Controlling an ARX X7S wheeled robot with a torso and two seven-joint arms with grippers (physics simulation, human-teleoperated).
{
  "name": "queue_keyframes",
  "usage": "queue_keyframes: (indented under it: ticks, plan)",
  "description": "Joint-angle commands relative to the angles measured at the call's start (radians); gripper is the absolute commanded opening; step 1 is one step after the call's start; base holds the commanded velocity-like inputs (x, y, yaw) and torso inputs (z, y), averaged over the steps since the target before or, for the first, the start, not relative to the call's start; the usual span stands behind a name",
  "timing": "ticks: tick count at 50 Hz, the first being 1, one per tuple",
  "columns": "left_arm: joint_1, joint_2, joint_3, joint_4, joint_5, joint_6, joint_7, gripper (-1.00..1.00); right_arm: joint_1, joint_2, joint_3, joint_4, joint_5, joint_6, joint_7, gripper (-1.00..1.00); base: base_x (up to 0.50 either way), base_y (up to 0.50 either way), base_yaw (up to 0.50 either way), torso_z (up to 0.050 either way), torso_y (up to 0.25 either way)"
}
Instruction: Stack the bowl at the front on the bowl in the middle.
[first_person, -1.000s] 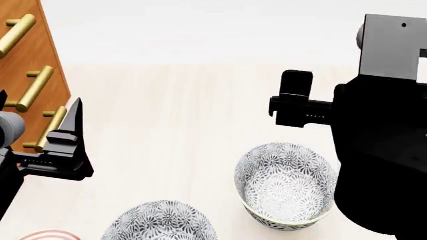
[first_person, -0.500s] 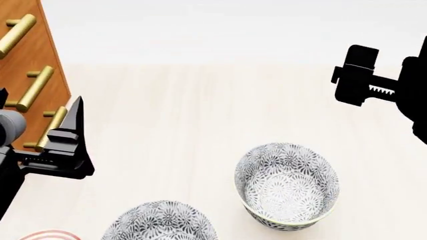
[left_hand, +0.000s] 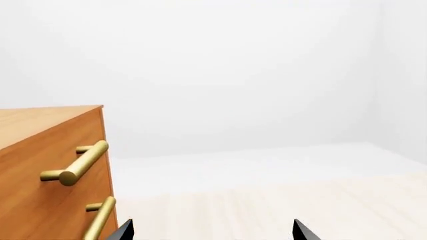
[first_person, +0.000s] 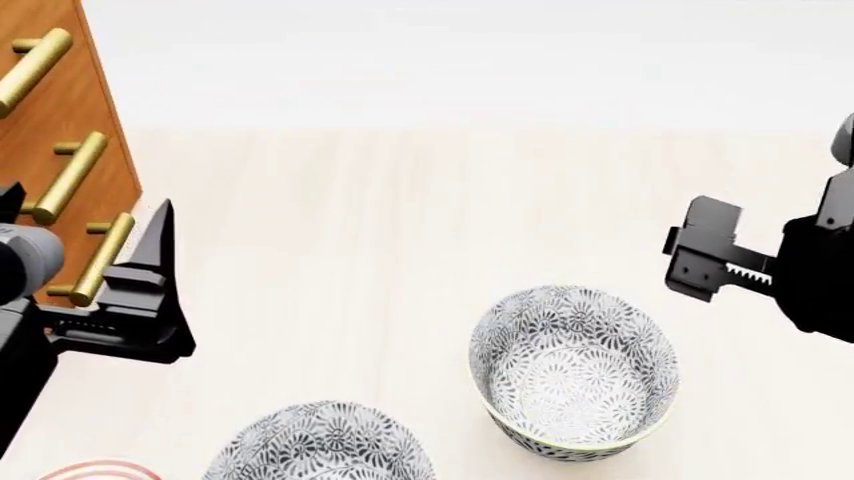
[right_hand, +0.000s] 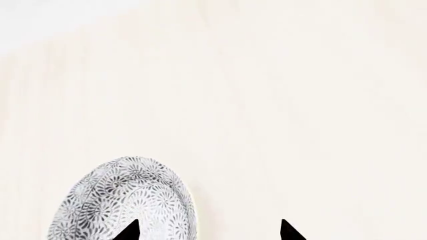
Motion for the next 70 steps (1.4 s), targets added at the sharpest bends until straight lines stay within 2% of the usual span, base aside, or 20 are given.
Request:
queue_keyframes:
  ticks: [1,5,26,70]
  plan:
    - [0.009,0.014,-0.031,0.001,-0.004,0.001,0.026,1.0,-0.024,-0.028,-0.067,0.073,-0.094,-0.072,-0.189,1.0,0.0,0.0,0.0,0.0,0.0]
    - [0.01,0.01,-0.032,-0.003,-0.004,0.007,0.026,1.0,0.012,-0.04,-0.117,0.137,-0.141,-0.097,-0.261,1.0,0.0,0.0,0.0,0.0,0.0]
    - [0.019,0.001,-0.021,-0.017,-0.009,0.031,0.018,1.0,-0.002,-0.079,-0.214,0.211,-0.215,-0.16,-0.389,1.0,0.0,0.0,0.0,0.0,0.0]
    - [0.018,-0.018,-0.016,-0.019,-0.041,0.039,-0.008,1.0,-0.002,-0.151,-0.343,0.347,-0.314,-0.238,-0.551,1.0,0.0,0.0,0.0,0.0,0.0]
